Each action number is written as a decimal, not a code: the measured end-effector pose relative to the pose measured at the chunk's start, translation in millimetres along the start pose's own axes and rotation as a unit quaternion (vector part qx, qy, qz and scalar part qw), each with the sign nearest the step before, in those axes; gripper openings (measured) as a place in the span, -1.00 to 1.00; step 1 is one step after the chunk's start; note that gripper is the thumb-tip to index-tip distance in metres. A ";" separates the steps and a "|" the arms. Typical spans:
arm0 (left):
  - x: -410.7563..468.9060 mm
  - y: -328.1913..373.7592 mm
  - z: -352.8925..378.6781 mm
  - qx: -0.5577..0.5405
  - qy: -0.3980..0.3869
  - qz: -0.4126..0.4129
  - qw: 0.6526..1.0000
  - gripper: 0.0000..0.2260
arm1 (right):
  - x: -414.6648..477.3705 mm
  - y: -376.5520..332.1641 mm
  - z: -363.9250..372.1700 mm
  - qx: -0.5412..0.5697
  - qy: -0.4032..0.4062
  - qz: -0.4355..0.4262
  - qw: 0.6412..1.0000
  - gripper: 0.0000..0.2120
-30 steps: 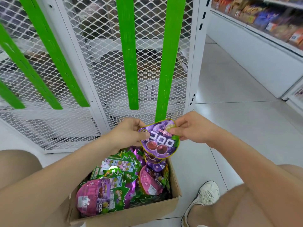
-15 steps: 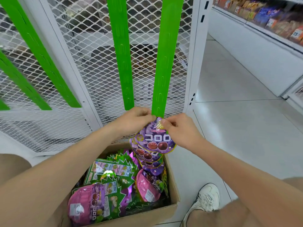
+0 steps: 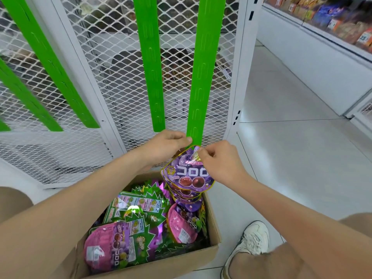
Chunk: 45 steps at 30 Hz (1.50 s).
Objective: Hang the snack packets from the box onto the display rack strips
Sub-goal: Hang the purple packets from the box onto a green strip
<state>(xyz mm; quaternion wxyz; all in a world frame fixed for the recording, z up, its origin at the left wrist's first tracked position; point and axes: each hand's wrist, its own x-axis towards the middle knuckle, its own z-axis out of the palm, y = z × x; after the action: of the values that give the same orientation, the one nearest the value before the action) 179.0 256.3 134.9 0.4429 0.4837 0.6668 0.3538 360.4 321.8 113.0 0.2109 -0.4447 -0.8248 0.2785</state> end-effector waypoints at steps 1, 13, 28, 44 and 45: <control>0.6 -0.1 -0.4 -0.008 0.003 0.001 1.000 -0.66 | 0.3 0.7 0.2 -0.004 -0.001 -0.002 1.000 -0.49; -9.8 -36.3 13.0 0.315 0.217 0.071 0.921 -0.80 | -6.4 15.2 -2.6 -0.222 -0.129 0.020 0.966 -0.56; -37.4 -182.5 101.3 0.697 -0.184 0.185 0.668 -0.76 | -33.7 29.2 20.4 -0.325 -0.377 -0.076 0.864 -0.73; -54.4 -76.4 2.0 0.067 -0.057 0.013 0.996 -0.91 | -32.2 12.5 -15.9 -0.135 -0.414 0.082 0.896 -0.60; -58.7 -71.6 1.1 0.033 -0.042 0.003 0.999 -0.93 | -33.7 12.8 -17.6 -0.089 -0.416 0.114 0.898 -0.67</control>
<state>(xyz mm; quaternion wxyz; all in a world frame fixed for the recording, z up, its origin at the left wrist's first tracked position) 164.5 179.9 84.6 0.4534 0.5140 0.6576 0.3126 396.2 303.7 114.7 -0.2248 -0.3958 -0.8024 0.3859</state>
